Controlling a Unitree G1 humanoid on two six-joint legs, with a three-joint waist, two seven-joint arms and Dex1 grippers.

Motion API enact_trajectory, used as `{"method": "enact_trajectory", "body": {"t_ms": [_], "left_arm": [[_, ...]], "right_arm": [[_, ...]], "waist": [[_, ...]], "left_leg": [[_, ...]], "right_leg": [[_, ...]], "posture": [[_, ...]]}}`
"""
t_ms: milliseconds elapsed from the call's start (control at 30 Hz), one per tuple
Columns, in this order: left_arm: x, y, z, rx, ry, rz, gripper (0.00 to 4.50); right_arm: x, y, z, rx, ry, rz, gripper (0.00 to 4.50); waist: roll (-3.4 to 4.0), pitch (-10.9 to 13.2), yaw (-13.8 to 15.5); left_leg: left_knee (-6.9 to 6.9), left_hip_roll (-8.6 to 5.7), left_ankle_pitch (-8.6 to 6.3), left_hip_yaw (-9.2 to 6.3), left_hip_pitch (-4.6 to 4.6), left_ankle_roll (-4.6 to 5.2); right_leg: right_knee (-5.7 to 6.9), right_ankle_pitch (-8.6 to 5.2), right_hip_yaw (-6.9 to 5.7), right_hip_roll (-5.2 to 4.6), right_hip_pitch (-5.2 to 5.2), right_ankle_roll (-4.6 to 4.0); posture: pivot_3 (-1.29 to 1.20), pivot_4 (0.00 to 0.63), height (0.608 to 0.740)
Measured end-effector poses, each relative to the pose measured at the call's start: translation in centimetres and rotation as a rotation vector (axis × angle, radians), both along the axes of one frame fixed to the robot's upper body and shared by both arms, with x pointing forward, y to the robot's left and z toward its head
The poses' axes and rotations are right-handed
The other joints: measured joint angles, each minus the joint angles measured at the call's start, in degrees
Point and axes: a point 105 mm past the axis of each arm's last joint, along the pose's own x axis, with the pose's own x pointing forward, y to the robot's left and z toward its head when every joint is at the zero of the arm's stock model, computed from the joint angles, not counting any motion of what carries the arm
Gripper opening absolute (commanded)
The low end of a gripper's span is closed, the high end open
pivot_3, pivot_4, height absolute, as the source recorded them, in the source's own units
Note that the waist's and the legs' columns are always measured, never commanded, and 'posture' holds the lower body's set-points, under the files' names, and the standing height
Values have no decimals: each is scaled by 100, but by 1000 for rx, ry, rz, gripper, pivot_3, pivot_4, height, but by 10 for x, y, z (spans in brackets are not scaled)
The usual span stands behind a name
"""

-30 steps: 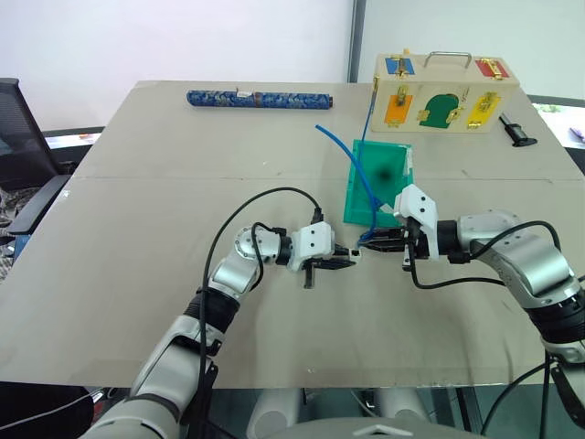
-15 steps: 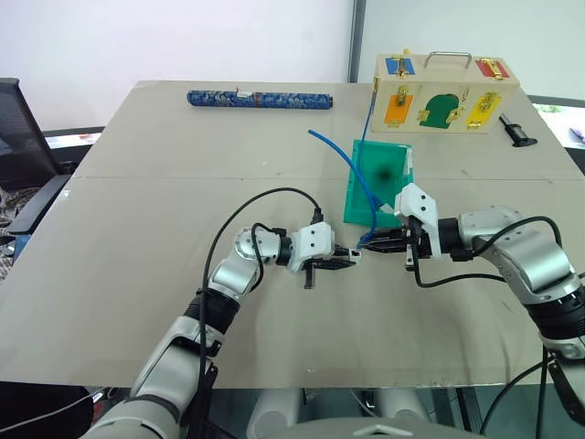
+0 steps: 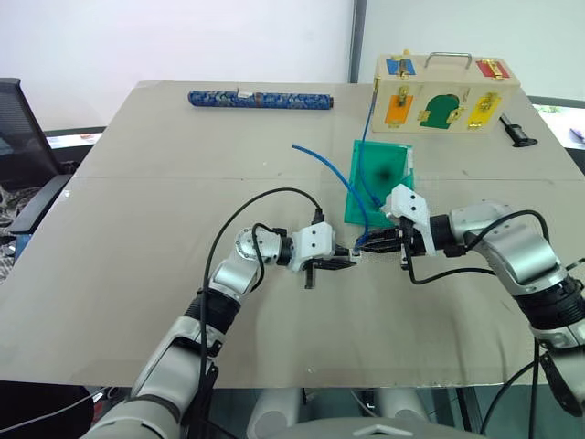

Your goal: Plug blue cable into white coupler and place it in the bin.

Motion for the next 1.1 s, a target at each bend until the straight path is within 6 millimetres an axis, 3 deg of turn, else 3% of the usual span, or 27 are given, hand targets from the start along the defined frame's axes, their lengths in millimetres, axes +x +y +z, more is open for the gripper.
{"method": "enact_trajectory", "body": {"t_ms": [700,1100], "left_arm": [[-1,-2,0,-1,-15,-6,248],[-2,-3,-5,-3,-5,13,248]], "right_arm": [[5,3,2,-174,9,113,0],[6,9,-14,-219,-37,151,0]], "waist": [[1,-3,9],[0,-73,-8]], "left_leg": [[1,-13,0,-27,1,0],[-1,-13,0,-38,26,-1]], "right_leg": [[0,0,-8,-9,4,0],[1,-1,-11,-7,26,1]], "posture": [[0,150,738],[0,150,738]]}}
